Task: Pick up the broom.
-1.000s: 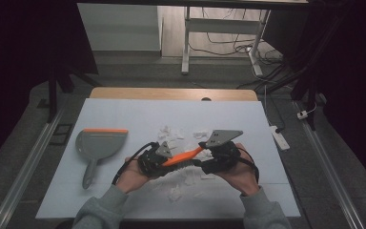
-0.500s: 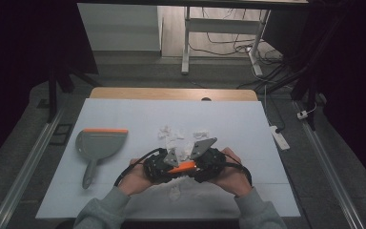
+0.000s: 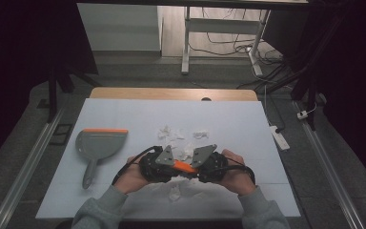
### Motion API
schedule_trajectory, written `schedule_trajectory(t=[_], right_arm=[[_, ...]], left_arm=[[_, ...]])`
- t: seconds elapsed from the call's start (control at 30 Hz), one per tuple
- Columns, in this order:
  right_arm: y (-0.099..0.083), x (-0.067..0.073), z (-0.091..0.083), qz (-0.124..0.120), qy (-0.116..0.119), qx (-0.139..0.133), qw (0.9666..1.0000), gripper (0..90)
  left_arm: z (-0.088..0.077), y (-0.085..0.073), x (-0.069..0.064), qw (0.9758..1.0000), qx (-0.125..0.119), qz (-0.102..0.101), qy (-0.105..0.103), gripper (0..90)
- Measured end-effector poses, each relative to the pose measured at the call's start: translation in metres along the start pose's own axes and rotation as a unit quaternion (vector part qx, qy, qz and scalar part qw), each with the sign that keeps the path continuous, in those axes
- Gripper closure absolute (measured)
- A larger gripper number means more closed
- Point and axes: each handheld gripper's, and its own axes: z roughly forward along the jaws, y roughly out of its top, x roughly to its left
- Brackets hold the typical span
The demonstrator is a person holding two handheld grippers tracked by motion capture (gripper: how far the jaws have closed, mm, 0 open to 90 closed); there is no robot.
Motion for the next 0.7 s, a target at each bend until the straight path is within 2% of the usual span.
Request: schedule_trajectory(t=[0.03, 0.17, 0.3, 0.47, 0.6, 0.7], right_arm=[[0.000, 0.000, 0.000, 0.000, 0.000, 0.000, 1.0000, 70.2], [-0.003, -0.004, -0.004, 0.016, -0.009, -0.014, 0.9997, 70.3], [-0.008, -0.011, -0.008, 0.040, -0.011, -0.022, 0.9989, 70.4], [-0.017, -0.019, -0.013, 0.068, -0.015, -0.042, 0.9967, 70.4], [-0.026, -0.027, -0.017, 0.096, -0.026, -0.058, 0.9934, 70.4], [-0.033, -0.032, -0.021, 0.117, -0.042, -0.071, 0.9897, 70.4]], left_arm=[[-0.002, -0.001, 0.001, 0.9999, -0.008, -0.006, 0.008, 55.3], [-0.014, -0.006, 0.005, 0.9981, -0.036, -0.036, 0.036, 40.4], [-0.029, -0.015, 0.010, 0.9939, -0.058, -0.068, 0.064, 31.2], [-0.046, -0.037, 0.014, 0.9884, -0.067, -0.102, 0.091, 30.0], [-0.057, -0.059, 0.015, 0.9844, -0.061, -0.123, 0.110, 29.9], [-0.063, -0.072, 0.017, 0.9797, -0.059, -0.147, 0.123, 30.0]])
